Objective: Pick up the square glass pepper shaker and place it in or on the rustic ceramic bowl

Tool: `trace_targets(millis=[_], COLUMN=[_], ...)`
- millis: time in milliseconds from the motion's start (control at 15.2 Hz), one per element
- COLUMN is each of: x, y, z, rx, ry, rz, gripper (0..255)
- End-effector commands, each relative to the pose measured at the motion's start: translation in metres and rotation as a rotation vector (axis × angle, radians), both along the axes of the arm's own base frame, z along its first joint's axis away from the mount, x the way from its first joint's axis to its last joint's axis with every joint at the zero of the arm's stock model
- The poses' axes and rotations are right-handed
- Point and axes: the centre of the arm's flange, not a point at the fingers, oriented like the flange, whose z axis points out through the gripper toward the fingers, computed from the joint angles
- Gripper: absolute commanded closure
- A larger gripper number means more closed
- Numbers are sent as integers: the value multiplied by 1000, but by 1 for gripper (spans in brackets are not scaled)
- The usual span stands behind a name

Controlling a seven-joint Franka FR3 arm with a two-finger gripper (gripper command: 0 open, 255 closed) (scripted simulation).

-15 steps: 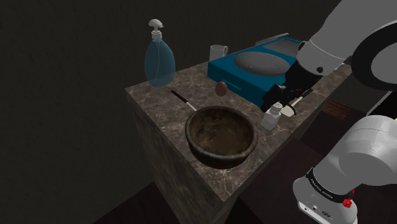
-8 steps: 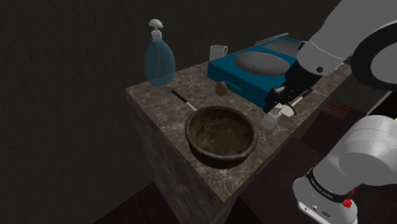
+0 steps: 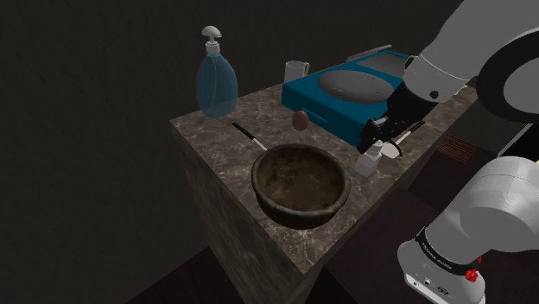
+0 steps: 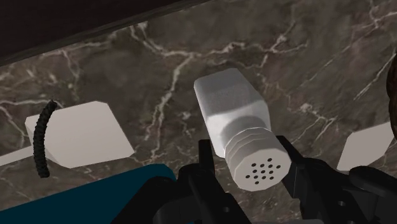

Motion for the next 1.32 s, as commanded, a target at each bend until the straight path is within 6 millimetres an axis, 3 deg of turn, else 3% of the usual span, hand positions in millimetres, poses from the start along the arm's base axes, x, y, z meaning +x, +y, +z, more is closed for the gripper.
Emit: trace_targets(millis=[0,1254], x=[0,0], y=[0,0], z=[5,105], rx=[0,0], ry=[1,1], rz=[0,0], gripper=[255,255])
